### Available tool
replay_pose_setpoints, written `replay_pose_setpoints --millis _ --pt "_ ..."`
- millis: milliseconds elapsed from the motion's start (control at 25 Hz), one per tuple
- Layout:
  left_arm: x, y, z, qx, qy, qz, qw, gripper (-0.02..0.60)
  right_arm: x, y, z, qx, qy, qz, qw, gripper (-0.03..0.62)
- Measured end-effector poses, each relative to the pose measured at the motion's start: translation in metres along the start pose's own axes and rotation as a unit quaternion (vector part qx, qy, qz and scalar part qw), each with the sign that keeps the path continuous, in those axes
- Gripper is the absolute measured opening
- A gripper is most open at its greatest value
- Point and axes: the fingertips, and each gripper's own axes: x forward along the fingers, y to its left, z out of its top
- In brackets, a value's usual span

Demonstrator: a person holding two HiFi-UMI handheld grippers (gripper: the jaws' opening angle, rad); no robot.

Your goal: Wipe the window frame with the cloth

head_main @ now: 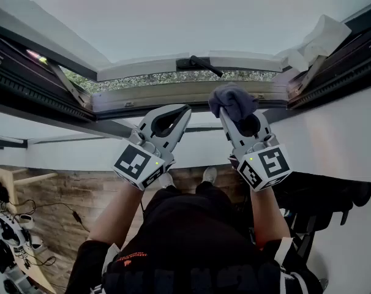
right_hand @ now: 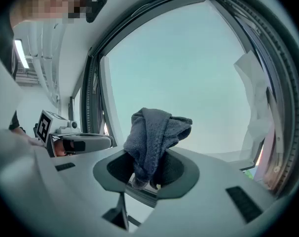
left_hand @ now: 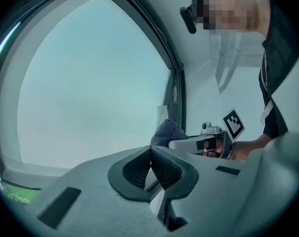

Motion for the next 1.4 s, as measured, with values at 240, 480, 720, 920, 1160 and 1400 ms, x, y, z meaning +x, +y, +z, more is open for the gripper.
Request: replay_pose_setpoints --millis 240,480,720,920,1160,1400 --pt "0.02 -0.009 0.004 0.007 -0.004 -0.017 0.9998 0.02 -0.007 -0.015 0.007 -0.005 -0.009 -0.005 1.0 0.114" --pt "0.05 -0.028 0.012 0.014 -0.012 -0.046 0.9988 0.02 -0.03 -0.048 0.024 -0.017 -0.029 -0.042 0.999 0.114" --pt "0.097 -0.057 0.029 0.033 -0.022 -0.086 0.9955 0.02 -0.069 -0.105 0.052 -0.032 -0.055 -0.102 0.993 0.114" --pt "0.135 -0.081 0.048 0.049 -0.035 -0.117 0.9913 0.02 -0.099 -0.142 0.085 -0.044 -0.092 -0.138 0.985 0.115" --pt "0.173 -0.111 0.08 0.061 -0.061 -0.148 0.9852 0.02 -0.129 -0.173 0.132 -0.069 -0.134 -0.168 0.974 0.114" --pt "0.202 -0.133 0.115 0.085 -0.097 -0.174 0.9764 0.02 -0.15 -0.187 0.171 -0.102 -0.162 -0.192 0.963 0.114"
